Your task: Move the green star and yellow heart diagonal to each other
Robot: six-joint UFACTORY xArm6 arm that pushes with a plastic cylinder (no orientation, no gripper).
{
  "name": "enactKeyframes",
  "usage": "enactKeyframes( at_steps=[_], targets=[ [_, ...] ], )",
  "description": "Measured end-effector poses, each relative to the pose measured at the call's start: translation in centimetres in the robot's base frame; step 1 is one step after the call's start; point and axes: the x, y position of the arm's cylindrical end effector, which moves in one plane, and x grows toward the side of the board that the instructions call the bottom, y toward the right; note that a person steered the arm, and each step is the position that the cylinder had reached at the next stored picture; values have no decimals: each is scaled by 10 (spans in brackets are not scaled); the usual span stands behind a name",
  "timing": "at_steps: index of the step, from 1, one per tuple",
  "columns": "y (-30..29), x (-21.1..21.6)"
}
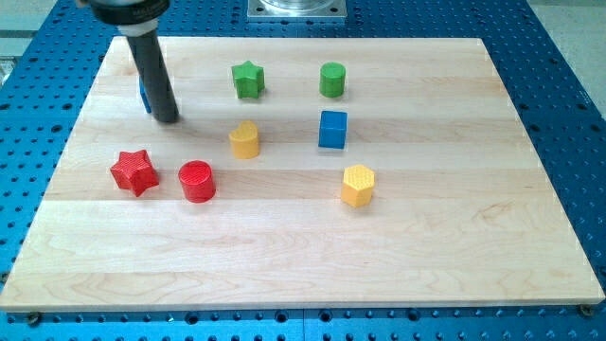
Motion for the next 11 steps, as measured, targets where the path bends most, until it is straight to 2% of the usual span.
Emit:
enactKeyframes(
  at_steps=[1,2,4,5,6,7,8,10,11],
  targets=[
    [-11,34],
    [-55,13],
    [-73,2],
    [-25,21],
    [86,20],
    [161,-45],
    [168,-79],
    [86,-80],
    [69,-79]
  ],
)
